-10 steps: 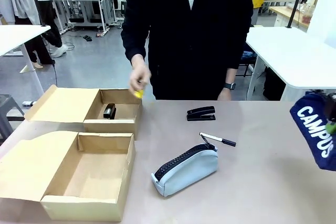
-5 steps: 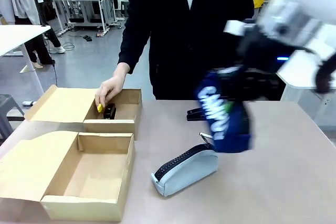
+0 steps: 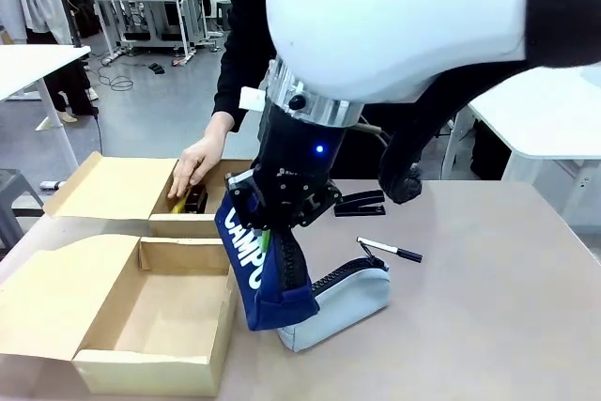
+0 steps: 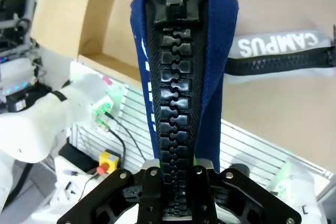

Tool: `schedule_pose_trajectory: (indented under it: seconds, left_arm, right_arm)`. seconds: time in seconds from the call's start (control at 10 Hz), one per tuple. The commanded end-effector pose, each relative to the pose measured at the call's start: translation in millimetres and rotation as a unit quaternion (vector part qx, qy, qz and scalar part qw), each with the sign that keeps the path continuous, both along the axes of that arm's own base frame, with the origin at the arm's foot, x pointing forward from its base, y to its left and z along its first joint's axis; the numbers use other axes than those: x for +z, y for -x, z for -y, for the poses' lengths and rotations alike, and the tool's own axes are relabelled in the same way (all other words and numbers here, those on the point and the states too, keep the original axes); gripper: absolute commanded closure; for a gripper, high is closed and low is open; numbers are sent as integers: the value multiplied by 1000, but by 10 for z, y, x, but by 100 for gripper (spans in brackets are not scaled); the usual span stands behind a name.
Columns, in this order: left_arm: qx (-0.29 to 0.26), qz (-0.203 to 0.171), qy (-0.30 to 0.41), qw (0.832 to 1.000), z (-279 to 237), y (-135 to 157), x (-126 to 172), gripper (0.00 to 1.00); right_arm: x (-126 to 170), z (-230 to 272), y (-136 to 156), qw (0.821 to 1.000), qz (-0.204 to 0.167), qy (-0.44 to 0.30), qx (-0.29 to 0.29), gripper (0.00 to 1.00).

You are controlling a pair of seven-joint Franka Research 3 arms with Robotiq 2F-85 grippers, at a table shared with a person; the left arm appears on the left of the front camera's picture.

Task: Place items inside the box.
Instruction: Pick up a Pencil pouch or Stapler and place it inside the Mailer Box closest to the robot.

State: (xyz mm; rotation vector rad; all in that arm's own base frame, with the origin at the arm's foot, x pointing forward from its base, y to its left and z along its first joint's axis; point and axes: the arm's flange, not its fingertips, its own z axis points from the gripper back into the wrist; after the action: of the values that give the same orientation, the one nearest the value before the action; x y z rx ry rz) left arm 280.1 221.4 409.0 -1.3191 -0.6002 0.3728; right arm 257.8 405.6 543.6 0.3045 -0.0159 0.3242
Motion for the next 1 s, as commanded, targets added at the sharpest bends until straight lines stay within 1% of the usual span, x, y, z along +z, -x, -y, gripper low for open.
schedule_pose_trajectory:
  seconds: [0.0, 0.1, 0.2, 0.3, 0.4, 0.5, 0.6, 0.7, 0.8, 0.9]
  left_arm:
    - [-1, 11, 1, 1000, 13, 22, -2, 0]
    - [-1, 11, 1, 1000, 13, 22, -2, 0]
    - [-1, 11, 1, 1000, 13, 22, -2, 0]
    - [-1, 11, 1, 1000, 13, 22, -2, 0]
    - [-1, 11, 1, 1000, 13, 22, -2, 0]
    - [-1, 11, 1, 1000, 13, 22, -2, 0]
    - [-1, 11, 1, 1000, 13, 22, -2, 0]
    - [-1, 11, 1, 1000, 13, 22, -2, 0]
    - [-1, 11, 1, 1000, 13, 22, -2, 0]
    - [-1, 11, 1, 1000, 13, 22, -2, 0]
  right_arm:
    - [123, 110, 42, 1000, 7, -12, -13, 92]
    - [0, 0, 0, 1000, 0, 0, 0, 92]
    - [38, -291, 37, 999, -2, 47, -18, 92]
    - [77, -603, -4, 998, 3, 48, -36, 92]
    - [110, -844, -67, 998, 9, 15, -58, 92]
    - [43, -1077, -196, 995, 18, -7, -93, 92]
    - [-100, -1275, -324, 995, 3, -4, -101, 92]
    - [-243, -1451, -411, 995, -12, -15, -93, 92]
    - [-340, -1585, -451, 994, -3, -34, -99, 92]
    - [-463, -1705, -472, 996, -5, -19, -91, 92]
